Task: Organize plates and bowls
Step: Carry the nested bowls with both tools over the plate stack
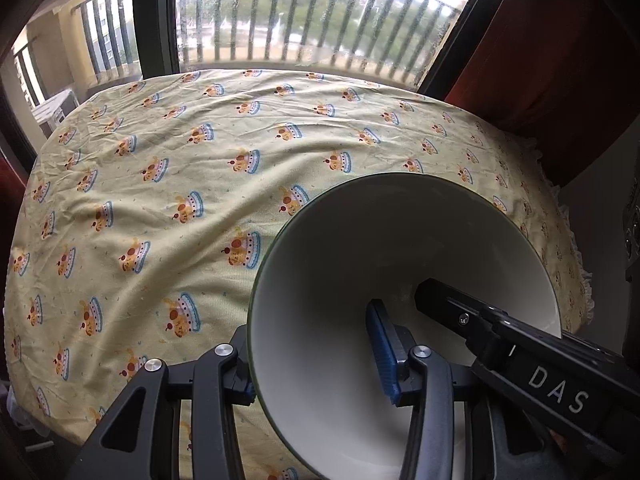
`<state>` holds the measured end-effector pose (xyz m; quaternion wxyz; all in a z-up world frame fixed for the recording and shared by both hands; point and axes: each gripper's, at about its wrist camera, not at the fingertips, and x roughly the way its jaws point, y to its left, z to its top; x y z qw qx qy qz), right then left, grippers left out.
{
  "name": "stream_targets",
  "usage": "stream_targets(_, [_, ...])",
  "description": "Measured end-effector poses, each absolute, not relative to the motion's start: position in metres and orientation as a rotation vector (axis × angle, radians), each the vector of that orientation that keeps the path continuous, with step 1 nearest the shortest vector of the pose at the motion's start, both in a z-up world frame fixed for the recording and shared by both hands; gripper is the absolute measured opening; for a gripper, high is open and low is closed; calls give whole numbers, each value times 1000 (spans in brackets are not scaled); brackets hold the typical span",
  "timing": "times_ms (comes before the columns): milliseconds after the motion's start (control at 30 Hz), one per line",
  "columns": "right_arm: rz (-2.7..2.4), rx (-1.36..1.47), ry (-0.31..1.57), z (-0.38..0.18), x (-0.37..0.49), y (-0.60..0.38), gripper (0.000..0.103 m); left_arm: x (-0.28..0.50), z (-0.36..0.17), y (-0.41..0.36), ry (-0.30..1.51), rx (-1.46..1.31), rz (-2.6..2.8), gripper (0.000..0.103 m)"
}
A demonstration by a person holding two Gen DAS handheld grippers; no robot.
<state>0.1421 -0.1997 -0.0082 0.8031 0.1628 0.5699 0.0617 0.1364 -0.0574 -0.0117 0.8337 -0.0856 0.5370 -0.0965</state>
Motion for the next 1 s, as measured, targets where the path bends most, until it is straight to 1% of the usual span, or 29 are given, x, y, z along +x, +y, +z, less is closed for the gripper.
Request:
stream_targets(633, [159, 313, 1238, 2, 149, -289, 37, 136, 0, -145, 1132, -188, -180, 43])
stream_targets(1000, [133, 310, 1243, -1, 153, -337, 37, 142, -6, -193, 1150, -198, -203, 43])
